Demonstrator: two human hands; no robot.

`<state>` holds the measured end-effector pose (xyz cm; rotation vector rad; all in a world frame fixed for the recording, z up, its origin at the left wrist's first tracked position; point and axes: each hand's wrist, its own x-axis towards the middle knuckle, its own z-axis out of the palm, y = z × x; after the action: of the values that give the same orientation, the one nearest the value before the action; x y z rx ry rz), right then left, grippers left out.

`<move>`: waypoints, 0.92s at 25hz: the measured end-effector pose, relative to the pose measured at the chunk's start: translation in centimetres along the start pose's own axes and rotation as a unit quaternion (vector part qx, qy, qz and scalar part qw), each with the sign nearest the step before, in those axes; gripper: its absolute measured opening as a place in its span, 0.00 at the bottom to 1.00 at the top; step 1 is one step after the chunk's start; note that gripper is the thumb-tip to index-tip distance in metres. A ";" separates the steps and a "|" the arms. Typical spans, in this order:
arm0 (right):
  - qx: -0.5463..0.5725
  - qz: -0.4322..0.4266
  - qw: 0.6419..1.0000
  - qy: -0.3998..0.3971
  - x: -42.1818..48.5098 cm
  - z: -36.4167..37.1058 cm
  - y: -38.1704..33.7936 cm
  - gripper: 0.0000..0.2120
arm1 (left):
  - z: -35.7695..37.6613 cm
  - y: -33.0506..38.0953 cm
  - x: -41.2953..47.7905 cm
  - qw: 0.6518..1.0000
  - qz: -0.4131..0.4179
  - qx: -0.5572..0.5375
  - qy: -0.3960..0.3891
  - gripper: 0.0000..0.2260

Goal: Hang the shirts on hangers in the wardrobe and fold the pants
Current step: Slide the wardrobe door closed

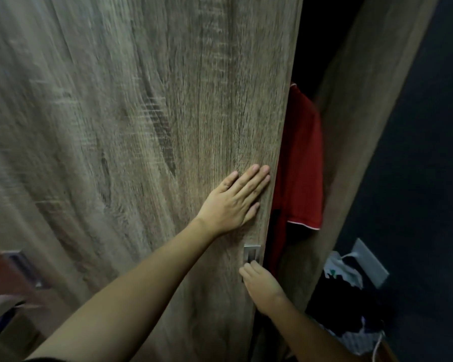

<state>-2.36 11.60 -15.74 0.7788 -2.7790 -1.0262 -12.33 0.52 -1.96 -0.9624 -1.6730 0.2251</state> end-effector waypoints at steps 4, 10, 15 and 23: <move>0.011 0.029 0.999 -0.030 -2.9 2.4 2.2 0.23 | 0.4 3.5 3.2 1.000 -0.004 -0.022 0.009 0.28; 0.035 0.046 0.997 -0.055 -6.4 5.1 4.9 0.23 | 1.3 7.7 7.1 1.000 -0.009 -0.026 0.009 0.27; 0.028 0.048 0.995 -0.085 -7.8 6.4 6.3 0.22 | 1.5 9.3 8.5 1.000 -0.010 -0.027 0.009 0.27; 0.044 0.040 0.996 -0.065 -8.2 6.7 6.6 0.24 | 1.1 9.9 8.6 0.999 -0.038 -0.001 -0.034 0.27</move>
<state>0.28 23.79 -15.97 0.6256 -2.9552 -0.9809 -8.85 13.22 -2.07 -0.9008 -1.7690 0.2076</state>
